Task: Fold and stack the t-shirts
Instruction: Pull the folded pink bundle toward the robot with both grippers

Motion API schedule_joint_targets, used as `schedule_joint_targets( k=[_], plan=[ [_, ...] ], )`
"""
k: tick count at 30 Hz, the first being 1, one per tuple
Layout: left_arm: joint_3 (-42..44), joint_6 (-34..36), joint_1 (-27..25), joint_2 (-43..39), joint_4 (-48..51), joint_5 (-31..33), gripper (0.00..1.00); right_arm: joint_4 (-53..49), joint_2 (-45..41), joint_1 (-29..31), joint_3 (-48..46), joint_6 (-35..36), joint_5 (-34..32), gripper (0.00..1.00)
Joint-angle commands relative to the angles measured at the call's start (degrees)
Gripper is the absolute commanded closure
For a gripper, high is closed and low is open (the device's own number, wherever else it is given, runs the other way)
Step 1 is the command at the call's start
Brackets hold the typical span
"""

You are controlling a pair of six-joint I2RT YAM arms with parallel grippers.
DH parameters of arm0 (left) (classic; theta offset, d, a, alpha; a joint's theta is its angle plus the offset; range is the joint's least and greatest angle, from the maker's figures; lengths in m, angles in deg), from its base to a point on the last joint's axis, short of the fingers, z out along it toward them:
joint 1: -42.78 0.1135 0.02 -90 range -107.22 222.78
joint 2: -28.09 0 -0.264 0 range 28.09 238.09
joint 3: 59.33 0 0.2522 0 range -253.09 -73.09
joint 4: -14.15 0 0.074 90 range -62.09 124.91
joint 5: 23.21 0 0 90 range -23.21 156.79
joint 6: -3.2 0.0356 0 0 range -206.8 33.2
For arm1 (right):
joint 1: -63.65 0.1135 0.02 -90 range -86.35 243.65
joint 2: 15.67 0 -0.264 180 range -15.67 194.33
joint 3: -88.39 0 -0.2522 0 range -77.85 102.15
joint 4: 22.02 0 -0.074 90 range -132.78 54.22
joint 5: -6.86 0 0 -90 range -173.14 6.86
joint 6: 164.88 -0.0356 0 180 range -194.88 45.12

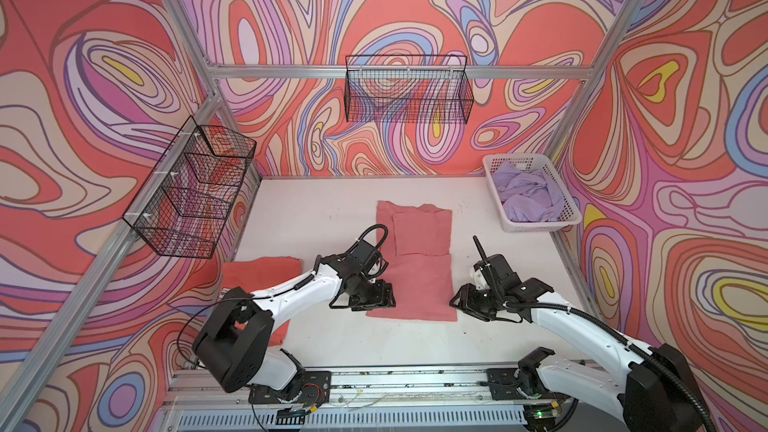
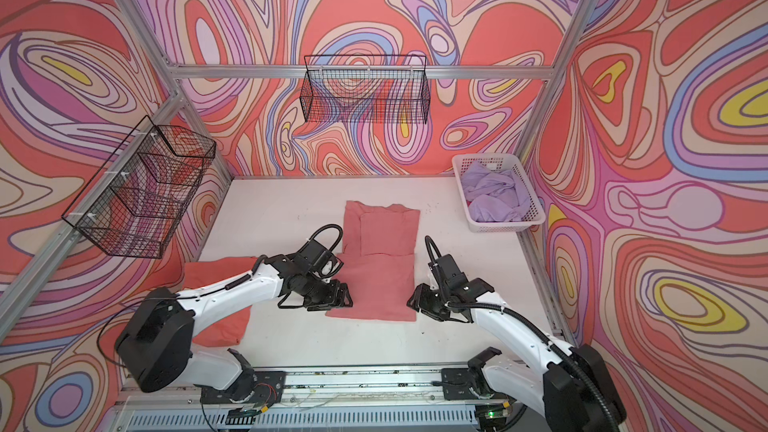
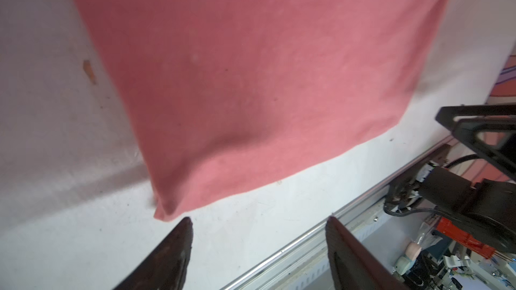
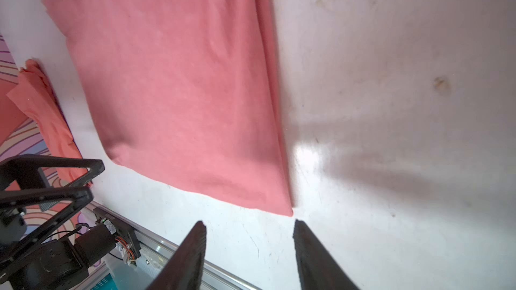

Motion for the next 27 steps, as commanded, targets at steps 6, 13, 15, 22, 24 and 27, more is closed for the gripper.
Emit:
schedule_joint_targets(
  k=[6,13,15,22,24,27],
  plan=[
    [13.43,-8.74,2.58,-7.89,-5.99,-2.02,0.24,2.19,0.55,-0.01,-6.05,1.58,-1.92,0.46],
    [17.1,-8.95,2.76,-6.05,-11.11,-2.56,0.26,7.14,1.57,-0.03,-9.05,1.6,-0.41,0.47],
    [16.92,-8.6,2.71,-5.04,-11.62,-2.63,0.27,8.27,2.09,-0.01,-9.75,1.62,-0.26,0.47],
    [16.99,-7.93,2.76,-2.81,-12.87,-2.98,0.34,12.37,5.09,-0.01,-10.71,1.49,0.84,0.5],
    [17.26,-7.93,2.76,-2.8,-12.98,-3.04,0.36,12.48,5.01,0.04,-10.87,1.3,1.25,0.51],
    [17.78,-7.84,2.76,-2.63,-13.06,-3.02,0.37,12.11,5.08,0.08,-10.98,1.22,1.94,0.55]
  ],
)
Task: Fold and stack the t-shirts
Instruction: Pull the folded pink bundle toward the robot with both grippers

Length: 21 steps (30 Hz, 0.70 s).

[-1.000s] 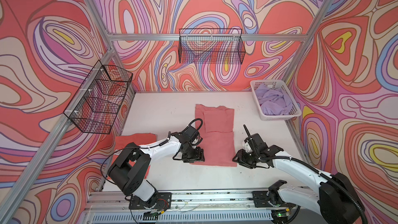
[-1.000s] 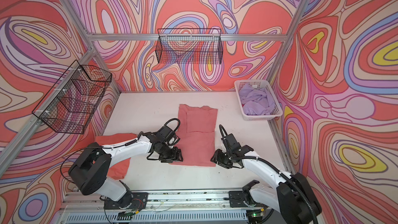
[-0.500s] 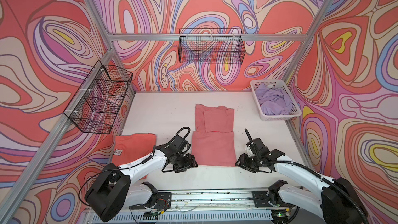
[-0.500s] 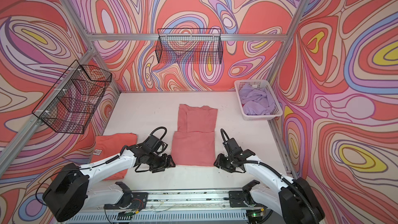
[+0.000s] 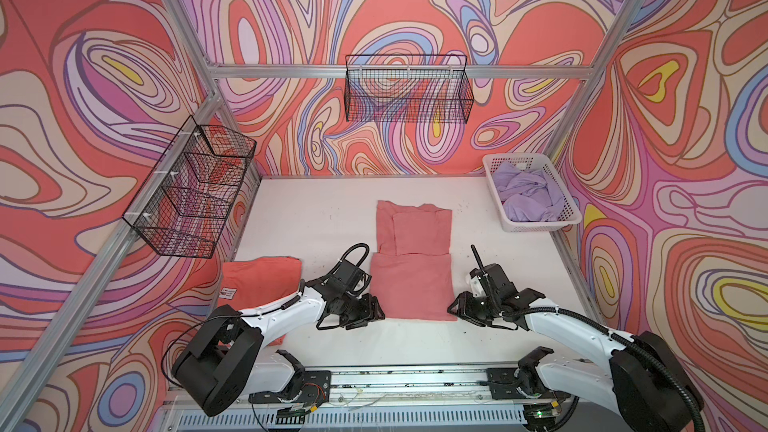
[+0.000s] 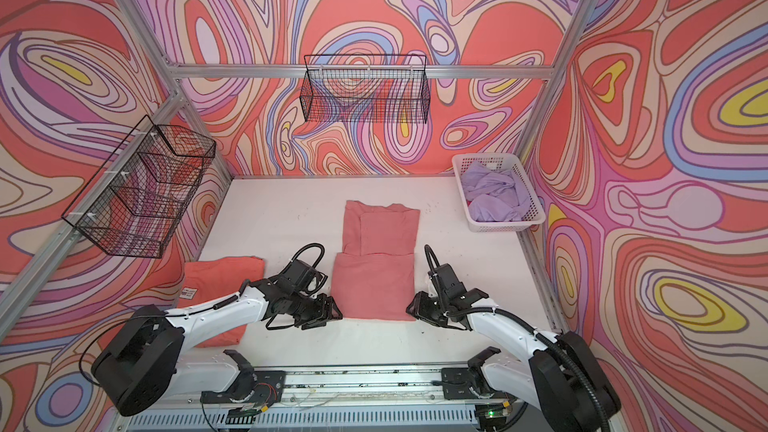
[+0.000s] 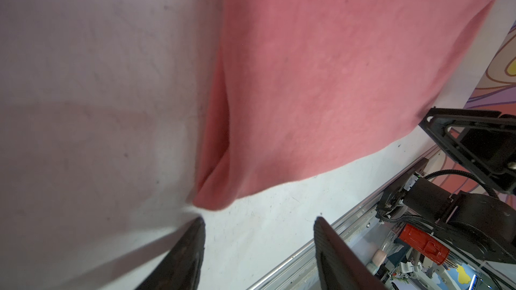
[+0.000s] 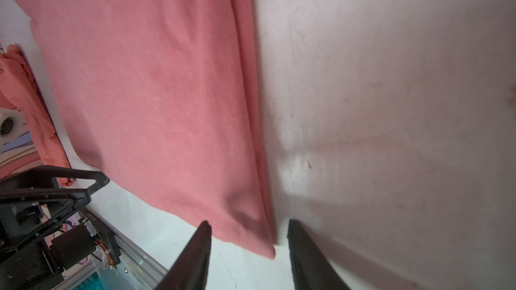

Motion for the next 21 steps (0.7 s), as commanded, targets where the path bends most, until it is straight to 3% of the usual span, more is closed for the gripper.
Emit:
schedule_joint_targets(
  k=[1,21],
  plan=[
    [1.29,-0.17,0.35,1.27,0.2,0.9,0.37,-1.72,1.12,0.06,-2.04,-0.24,-0.28,0.58],
    [1.29,1.5,2.05,-1.14,1.18,5.12,0.46,-3.99,0.09,0.5,-3.42,-0.58,0.76,0.67]
  ],
)
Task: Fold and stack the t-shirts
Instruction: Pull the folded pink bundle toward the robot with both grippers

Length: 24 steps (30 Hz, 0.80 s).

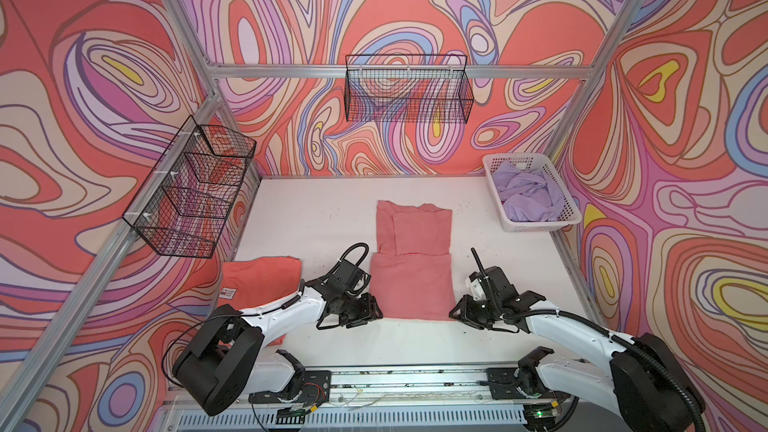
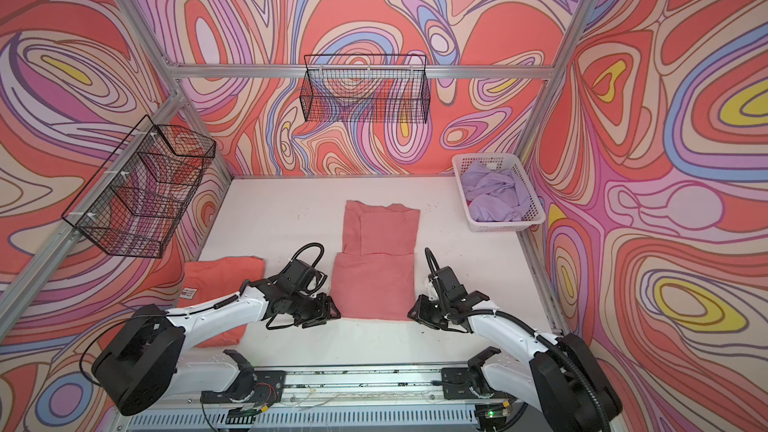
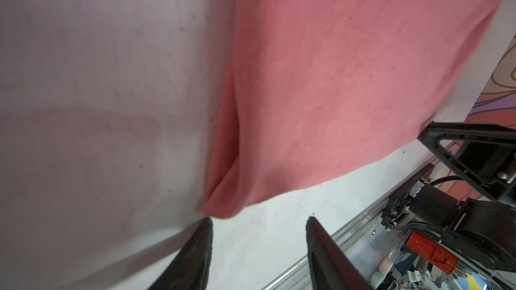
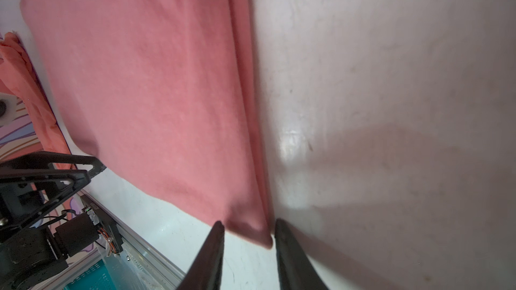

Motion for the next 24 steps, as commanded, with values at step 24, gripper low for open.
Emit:
schedule_joint_targets(
  k=[24],
  plan=[
    [2.5,3.96,1.47,3.25,-5.15,4.56,0.82,-3.0,0.73,0.87,-1.72,-2.43,-1.38,0.84]
  ],
)
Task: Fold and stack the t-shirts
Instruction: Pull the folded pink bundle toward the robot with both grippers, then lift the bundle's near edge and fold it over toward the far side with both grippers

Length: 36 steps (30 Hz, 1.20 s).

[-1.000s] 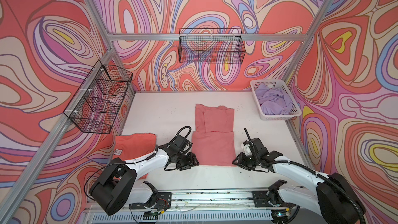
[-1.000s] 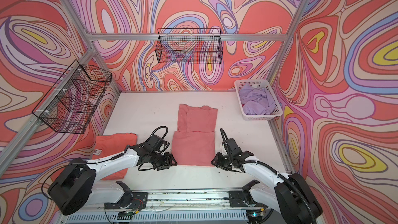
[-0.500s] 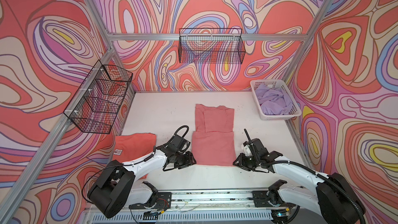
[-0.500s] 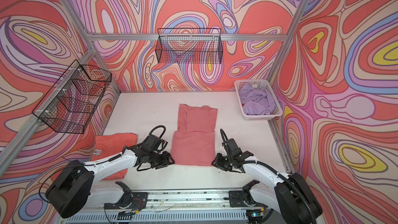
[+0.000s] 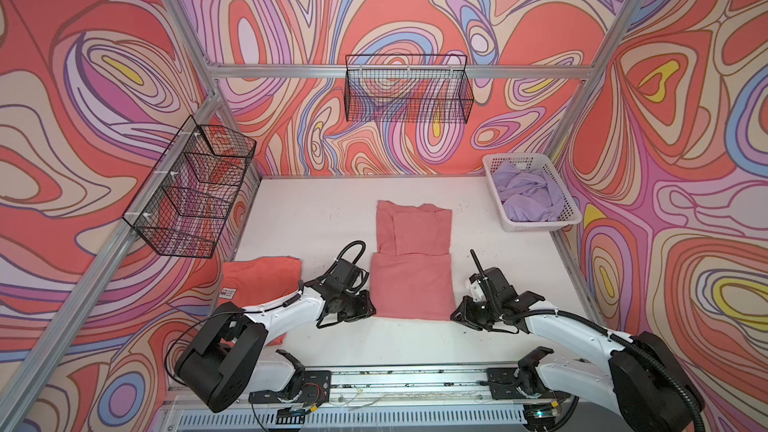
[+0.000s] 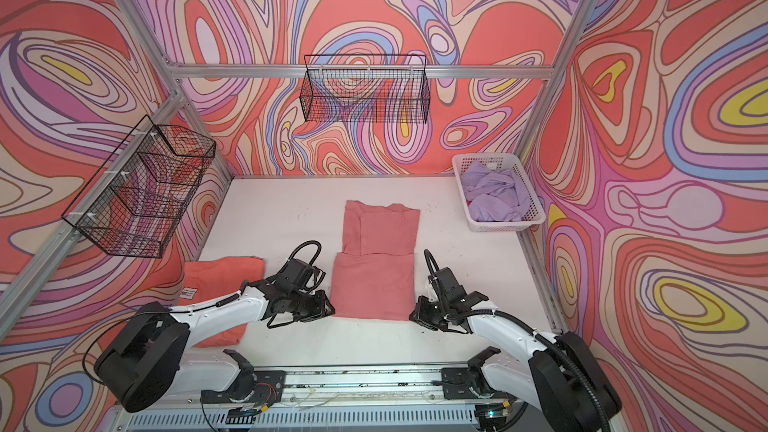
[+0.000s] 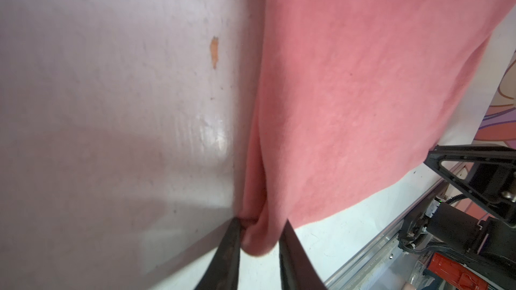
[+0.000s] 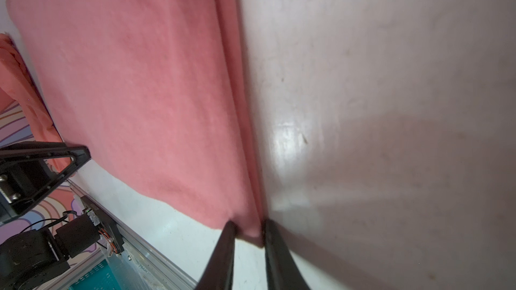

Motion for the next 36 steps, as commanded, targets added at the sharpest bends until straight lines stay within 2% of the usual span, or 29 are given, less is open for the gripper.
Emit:
schedule_joint_targets(
  k=[1,4,5,20,25,36],
  plan=[
    [0.91,0.68,0.36,1.43,0.46,1.87,0.85,-2.98,0.15,0.41,-1.31,-1.03,-1.45,0.87],
    [-1.35,0.94,0.35,0.65,1.99,1.64,0.99,-4.04,-1.08,0.46,-0.79,-1.54,-1.72,0.98],
    [-2.18,1.12,0.36,0.17,4.35,1.48,1.0,-4.61,-1.77,0.45,-0.4,-1.68,-1.82,1.0],
    [-11.9,0.41,-0.09,-7.73,21.0,-0.92,1.0,-18.07,-12.17,0.45,8.51,-4.77,-2.56,1.0],
    [-17.38,1.4,0.17,-4.78,22.13,-1.1,1.0,-20.44,-12.08,0.37,13.3,-5.25,-5.27,1.0],
    [-36.2,9.48,5.3,8.81,27.54,-3.99,1.0,-20.1,-2.94,-1.8,26.57,-4.41,-9.39,1.0]
  ],
)
